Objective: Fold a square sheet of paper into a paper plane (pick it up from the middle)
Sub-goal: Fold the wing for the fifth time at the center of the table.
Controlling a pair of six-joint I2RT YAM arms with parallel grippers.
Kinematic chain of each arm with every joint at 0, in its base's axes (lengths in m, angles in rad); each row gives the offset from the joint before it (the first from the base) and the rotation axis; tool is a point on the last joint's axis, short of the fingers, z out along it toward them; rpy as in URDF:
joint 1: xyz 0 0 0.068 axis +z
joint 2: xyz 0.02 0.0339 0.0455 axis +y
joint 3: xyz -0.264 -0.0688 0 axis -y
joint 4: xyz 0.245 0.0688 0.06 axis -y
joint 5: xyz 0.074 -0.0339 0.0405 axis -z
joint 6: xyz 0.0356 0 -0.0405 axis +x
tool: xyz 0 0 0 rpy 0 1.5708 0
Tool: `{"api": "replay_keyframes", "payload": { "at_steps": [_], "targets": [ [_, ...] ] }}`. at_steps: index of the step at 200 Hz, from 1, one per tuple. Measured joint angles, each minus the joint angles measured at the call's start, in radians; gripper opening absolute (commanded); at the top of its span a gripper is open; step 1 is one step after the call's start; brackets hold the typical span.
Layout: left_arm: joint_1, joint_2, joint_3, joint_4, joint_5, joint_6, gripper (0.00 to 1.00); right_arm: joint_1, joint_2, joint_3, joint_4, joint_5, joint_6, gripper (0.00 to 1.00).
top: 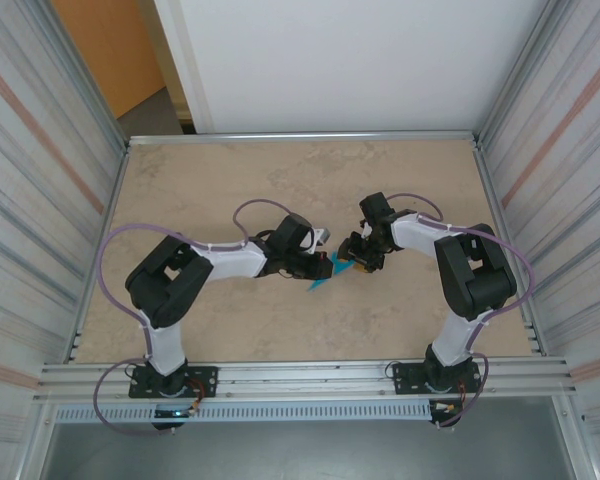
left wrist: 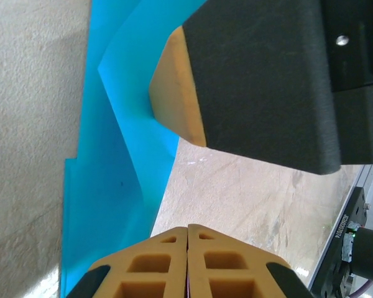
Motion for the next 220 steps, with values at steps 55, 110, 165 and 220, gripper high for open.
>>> {"api": "replay_keyframes", "payload": {
  "at_steps": [55,110,165,220],
  "targets": [
    [0.019,0.045,0.002,-0.005,0.001,-0.019,0.08,0.0,0.003,0.0,-0.004,0.008,0.0,0.46],
    [0.026,0.046,0.003,-0.007,0.009,-0.032,0.08,0.0,0.006,0.005,-0.012,0.014,0.0,0.44],
    [0.024,0.038,0.003,-0.007,0.02,-0.024,0.12,0.0,0.0,-0.007,0.002,0.01,0.0,0.44],
    [0.006,0.007,-0.007,-0.008,0.027,-0.006,0.12,-0.014,-0.023,-0.048,0.057,-0.019,-0.001,0.44]
  ]
}}
